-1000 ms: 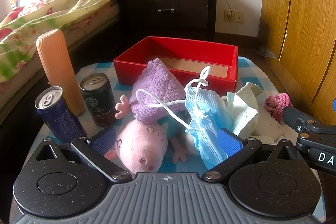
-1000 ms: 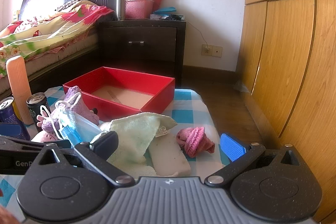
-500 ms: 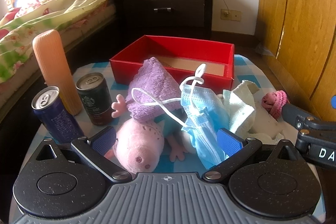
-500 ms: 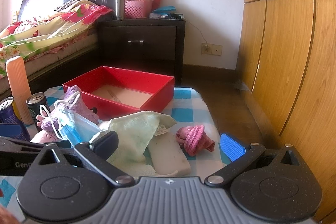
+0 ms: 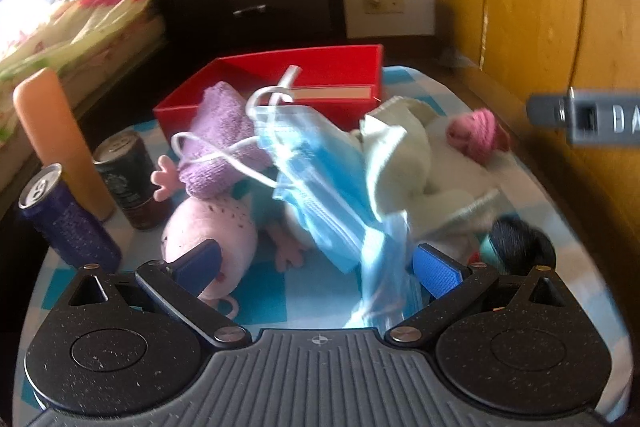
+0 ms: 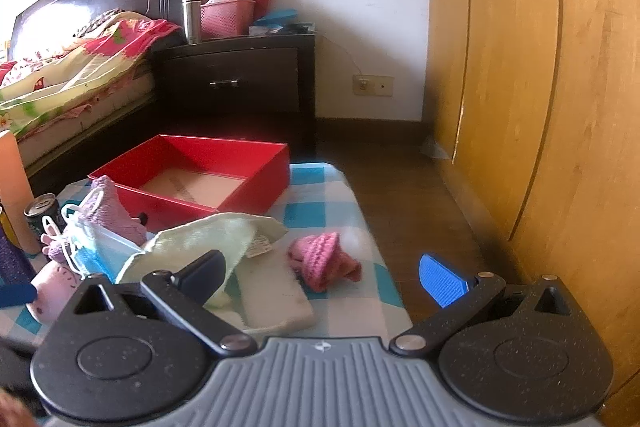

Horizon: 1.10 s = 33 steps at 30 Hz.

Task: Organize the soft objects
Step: 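Grasp the blue surgical mask with the left gripper while the right gripper grasps the rainbow-striped sock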

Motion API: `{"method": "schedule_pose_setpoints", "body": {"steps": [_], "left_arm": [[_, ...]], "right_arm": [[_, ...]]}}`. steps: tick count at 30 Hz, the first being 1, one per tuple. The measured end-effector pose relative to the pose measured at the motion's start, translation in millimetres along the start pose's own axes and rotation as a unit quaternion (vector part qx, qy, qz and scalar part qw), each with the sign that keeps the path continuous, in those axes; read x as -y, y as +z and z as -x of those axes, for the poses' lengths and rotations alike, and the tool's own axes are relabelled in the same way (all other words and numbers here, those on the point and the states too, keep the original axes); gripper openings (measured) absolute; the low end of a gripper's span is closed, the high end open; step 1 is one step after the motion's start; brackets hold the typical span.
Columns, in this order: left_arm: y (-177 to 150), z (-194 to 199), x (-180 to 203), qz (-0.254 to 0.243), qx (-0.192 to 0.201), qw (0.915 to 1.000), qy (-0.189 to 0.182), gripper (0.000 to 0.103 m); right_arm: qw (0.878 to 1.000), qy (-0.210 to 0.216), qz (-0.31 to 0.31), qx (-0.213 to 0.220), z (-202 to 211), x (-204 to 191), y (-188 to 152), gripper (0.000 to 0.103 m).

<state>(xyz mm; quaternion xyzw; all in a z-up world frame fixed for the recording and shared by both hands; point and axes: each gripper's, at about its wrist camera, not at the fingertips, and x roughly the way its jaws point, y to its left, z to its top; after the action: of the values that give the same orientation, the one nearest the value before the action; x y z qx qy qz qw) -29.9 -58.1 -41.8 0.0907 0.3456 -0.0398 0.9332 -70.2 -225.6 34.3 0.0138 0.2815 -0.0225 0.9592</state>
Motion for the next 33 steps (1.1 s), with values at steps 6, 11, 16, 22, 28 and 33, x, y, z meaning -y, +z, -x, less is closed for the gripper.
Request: {"method": "schedule_pose_setpoints", "body": {"steps": [6, 11, 16, 22, 28, 33], "left_arm": [[-7, -4, 11, -0.022, -0.014, 0.9991, -0.034, 0.063], [-19, -11, 4, 0.009, -0.056, 0.9966, -0.060, 0.042], [-20, -6, 11, -0.001, -0.048, 0.9957, -0.079, 0.029], [-15, -19, 18, 0.006, -0.046, 0.9932, -0.106, 0.025], [-14, -28, 19, -0.009, -0.049, 0.9945, -0.092, 0.026], [-10, -23, 15, -0.012, -0.053, 0.9925, -0.110, 0.018]], "right_arm": [[1.000, 0.011, 0.000, -0.014, 0, 7, -3, 0.085], [0.999, 0.020, 0.001, -0.027, 1, 11, -4, 0.085], [0.999, 0.036, -0.010, -0.039, -1, 15, -1, 0.085], [0.998, 0.041, -0.015, -0.050, -2, 15, -3, 0.085], [0.995, 0.056, -0.030, -0.079, -9, 18, -7, 0.084], [0.992, 0.069, -0.017, -0.101, -14, 13, -13, 0.084]]}}
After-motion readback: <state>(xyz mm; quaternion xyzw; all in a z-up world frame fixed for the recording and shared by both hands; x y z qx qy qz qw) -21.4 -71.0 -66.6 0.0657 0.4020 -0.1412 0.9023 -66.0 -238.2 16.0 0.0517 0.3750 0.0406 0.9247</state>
